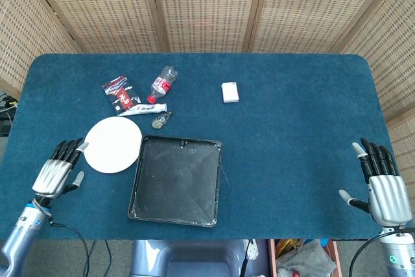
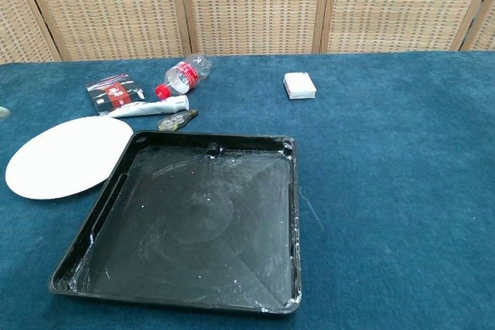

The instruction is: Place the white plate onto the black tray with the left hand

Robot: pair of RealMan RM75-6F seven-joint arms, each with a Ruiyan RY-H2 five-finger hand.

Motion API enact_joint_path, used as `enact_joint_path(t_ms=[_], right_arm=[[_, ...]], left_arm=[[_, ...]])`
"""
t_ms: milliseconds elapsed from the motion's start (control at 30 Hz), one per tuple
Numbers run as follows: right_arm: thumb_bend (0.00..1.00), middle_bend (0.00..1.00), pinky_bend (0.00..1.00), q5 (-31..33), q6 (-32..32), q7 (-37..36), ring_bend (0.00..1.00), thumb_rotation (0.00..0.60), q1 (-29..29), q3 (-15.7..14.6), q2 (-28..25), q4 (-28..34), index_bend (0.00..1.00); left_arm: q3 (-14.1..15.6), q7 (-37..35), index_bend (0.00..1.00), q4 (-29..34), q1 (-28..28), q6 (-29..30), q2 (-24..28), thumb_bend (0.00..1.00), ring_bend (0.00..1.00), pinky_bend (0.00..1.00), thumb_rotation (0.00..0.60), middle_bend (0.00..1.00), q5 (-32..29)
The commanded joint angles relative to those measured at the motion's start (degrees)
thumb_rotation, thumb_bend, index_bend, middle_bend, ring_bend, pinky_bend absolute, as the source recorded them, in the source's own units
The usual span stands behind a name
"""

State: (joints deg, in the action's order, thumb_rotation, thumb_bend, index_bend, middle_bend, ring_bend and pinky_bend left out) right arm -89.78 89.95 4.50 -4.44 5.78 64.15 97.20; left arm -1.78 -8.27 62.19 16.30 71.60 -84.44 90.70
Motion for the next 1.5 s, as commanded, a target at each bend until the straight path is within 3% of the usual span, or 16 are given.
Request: enact_joint_path(t_ms=[33,467,800,1500], right_arm=[[0.0,0.0,0.0,0.0,0.0,0.1,0.0,0.6,0.0,0.0,0.0,-0.1,0.0],[0.0,0.0,0.0,0.8,-0.6,-0.2,0.0,0.6,-0.1,0.0,-0.2,0.4,0.0],[0.0,0.0,0.0,0.9,-0.3,0.0,0.0,0.6,0.0,0.1,-0.1,0.4,0.0],[0.0,0.0,0.0,0.1,0.4,-1.2,0.0,0.6,0.2,-0.2,-0.6,0.3,0.0]], left_arm=[[-0.1,-1.0,0.0,-3.7,1.7,-1.7,-3.2,0.49,0.0,0.0,0.6,0.0,-0.6],[2.1,-2.8,0.0,-9.9,2.1,-2.6,-7.9,0.49,0.0,0.0,0.6,0.0,-0.8],[1.9,-4.4,0.0,-14.1,3.2,-3.7,-11.7,0.49,0.0,0.0,0.6,0.0,-1.8],[2.3,-5.1,0.0,-16.4,4.7,-5.2,-14.1,0.47,0.0,0.0,0.6,0.0,-2.7]])
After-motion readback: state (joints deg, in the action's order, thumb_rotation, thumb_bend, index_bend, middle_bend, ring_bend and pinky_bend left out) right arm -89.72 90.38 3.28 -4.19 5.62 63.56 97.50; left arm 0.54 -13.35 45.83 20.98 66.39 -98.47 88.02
